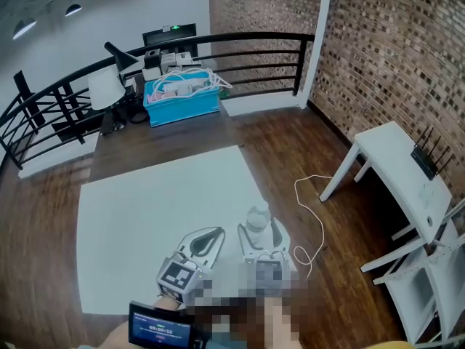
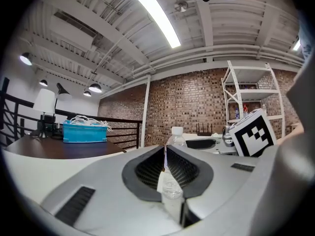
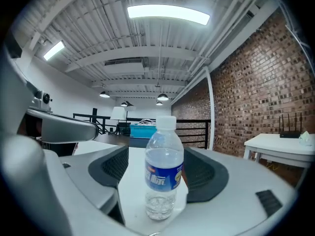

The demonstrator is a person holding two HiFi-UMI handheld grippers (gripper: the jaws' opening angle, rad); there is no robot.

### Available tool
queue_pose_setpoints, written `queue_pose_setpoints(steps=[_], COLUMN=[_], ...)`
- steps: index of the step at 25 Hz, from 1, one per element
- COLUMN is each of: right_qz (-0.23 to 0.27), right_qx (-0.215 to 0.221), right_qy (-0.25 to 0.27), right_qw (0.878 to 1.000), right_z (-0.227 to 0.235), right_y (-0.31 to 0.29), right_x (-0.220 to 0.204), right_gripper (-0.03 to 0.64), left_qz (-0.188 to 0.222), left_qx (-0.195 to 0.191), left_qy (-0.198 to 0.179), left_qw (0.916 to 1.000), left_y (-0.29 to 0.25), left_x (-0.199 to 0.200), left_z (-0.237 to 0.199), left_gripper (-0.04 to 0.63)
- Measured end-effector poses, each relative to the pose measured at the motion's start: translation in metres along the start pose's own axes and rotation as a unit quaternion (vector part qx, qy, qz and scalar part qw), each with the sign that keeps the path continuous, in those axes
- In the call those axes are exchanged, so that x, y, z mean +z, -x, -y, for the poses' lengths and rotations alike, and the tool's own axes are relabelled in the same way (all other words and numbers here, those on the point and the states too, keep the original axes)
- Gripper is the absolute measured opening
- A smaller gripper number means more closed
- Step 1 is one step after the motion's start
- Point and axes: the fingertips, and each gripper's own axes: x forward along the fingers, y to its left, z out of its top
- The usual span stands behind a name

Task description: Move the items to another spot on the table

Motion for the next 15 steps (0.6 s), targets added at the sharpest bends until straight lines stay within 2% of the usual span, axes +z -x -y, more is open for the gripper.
queue_pose_setpoints(steps=[8, 15], right_qz=[0.017, 0.030], right_qx=[0.016, 0.074], right_qy=[0.021, 0.031], right_qw=[1.000, 0.996], right_z=[-0.029, -0.079], right_y=[0.019, 0.012], right_x=[0.031, 0.060], right_gripper=[0.357, 0.328], left_qz=[0.013, 0.030], left_qx=[0.003, 0.034], left_qy=[-0.007, -0.013], left_qw=[0.9999, 0.9989], left_y=[0.027, 0.052], left_x=[0.018, 0.028], left_z=[-0.001, -0.028], left_gripper=[0.021, 0.021])
